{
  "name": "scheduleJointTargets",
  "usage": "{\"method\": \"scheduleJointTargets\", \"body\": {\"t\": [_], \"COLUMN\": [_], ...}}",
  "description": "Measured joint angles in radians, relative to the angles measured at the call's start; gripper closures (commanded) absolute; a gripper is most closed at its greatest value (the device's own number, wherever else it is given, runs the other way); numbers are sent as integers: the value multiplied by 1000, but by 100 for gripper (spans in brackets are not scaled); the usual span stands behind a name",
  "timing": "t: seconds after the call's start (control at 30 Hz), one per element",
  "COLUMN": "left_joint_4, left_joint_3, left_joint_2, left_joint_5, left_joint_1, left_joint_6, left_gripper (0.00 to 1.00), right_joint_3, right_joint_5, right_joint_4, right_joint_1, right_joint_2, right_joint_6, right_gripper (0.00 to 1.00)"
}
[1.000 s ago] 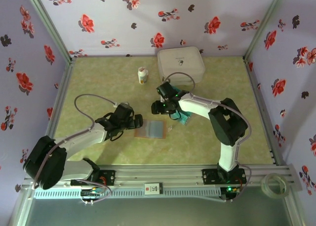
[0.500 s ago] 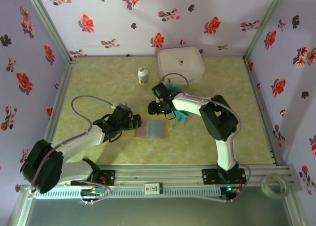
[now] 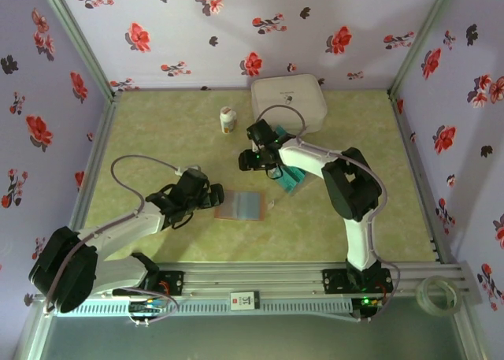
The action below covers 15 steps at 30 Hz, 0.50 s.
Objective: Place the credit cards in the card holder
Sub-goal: Rotate the storage box at the center of the table, then pick up the credit card from the storage box.
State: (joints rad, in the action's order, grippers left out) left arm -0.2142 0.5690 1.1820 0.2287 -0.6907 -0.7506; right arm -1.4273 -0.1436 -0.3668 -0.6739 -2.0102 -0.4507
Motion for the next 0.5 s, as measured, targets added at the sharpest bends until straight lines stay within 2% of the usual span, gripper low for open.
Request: {"method": "scheduleJointTargets", "body": {"t": [0.13, 0.33, 0.5], "left_joint_4": [0, 0, -11], "left_joint_3": [0, 0, 2], "left_joint_2": [0, 1, 13], "left_joint_5": [0, 0, 1], "left_joint_1": [0, 0, 0], "left_joint_6": [0, 7, 23], "left_gripper": [0, 0, 0], "right_joint_3": [44, 103, 134], "right_joint_5": [-18, 76, 169], "right_joint_4": [-14, -50, -122], "right_joint_1": [-1, -2, -2], "right_joint_2": [122, 353, 393], "right_joint_6": [13, 67, 105], "right_gripper": [37, 36, 40]}}
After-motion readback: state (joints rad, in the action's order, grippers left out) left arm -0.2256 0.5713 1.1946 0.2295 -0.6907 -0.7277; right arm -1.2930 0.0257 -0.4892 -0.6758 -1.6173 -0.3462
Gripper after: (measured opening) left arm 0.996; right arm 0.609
